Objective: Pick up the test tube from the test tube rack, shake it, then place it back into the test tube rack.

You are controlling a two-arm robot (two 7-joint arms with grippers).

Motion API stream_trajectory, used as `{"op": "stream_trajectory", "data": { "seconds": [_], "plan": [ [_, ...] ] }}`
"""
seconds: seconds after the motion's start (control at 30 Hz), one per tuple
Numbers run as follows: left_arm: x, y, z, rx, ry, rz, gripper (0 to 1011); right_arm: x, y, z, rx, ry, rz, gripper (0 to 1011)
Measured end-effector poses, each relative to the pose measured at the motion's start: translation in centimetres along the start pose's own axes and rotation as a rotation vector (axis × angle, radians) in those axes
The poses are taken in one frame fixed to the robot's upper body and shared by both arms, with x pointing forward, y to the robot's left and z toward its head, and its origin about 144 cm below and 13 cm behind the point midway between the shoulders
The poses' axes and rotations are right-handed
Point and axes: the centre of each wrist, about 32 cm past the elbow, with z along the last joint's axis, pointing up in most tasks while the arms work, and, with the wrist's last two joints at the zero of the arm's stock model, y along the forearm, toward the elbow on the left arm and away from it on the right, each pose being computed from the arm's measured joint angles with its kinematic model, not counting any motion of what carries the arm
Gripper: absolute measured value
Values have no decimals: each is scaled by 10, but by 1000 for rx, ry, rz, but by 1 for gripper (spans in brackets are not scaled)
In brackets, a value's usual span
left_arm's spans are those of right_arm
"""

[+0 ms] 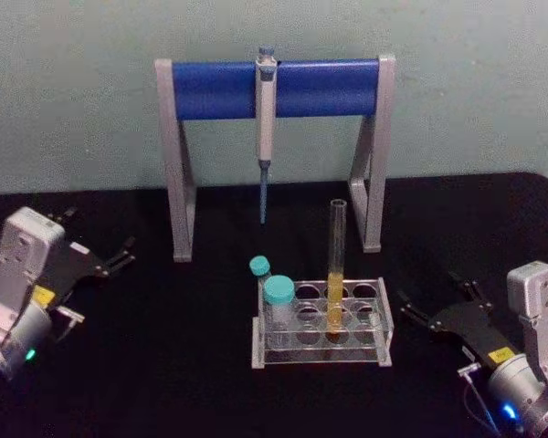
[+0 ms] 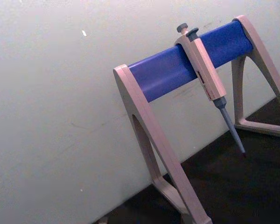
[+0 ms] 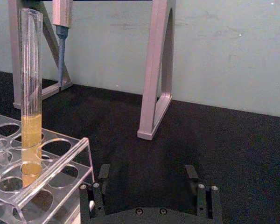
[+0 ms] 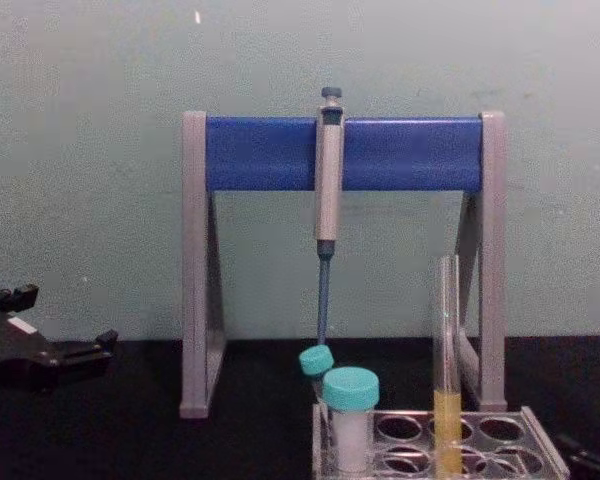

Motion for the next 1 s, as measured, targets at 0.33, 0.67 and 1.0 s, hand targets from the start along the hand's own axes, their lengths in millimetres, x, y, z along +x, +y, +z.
{"op": "stream_trajectory", "data": {
  "seconds": [0.33, 0.67, 1.0],
  "plan": [
    [0, 0, 0, 0, 0, 0, 1010, 0, 0, 1, 1, -1, 0, 1000],
    [0, 0, 0, 0, 0, 0, 1010, 0, 0, 1, 2, 0, -1, 1000],
    [0, 0, 0, 0, 0, 0, 1010, 0, -1, 1, 3, 0, -1, 1000]
  ]
}}
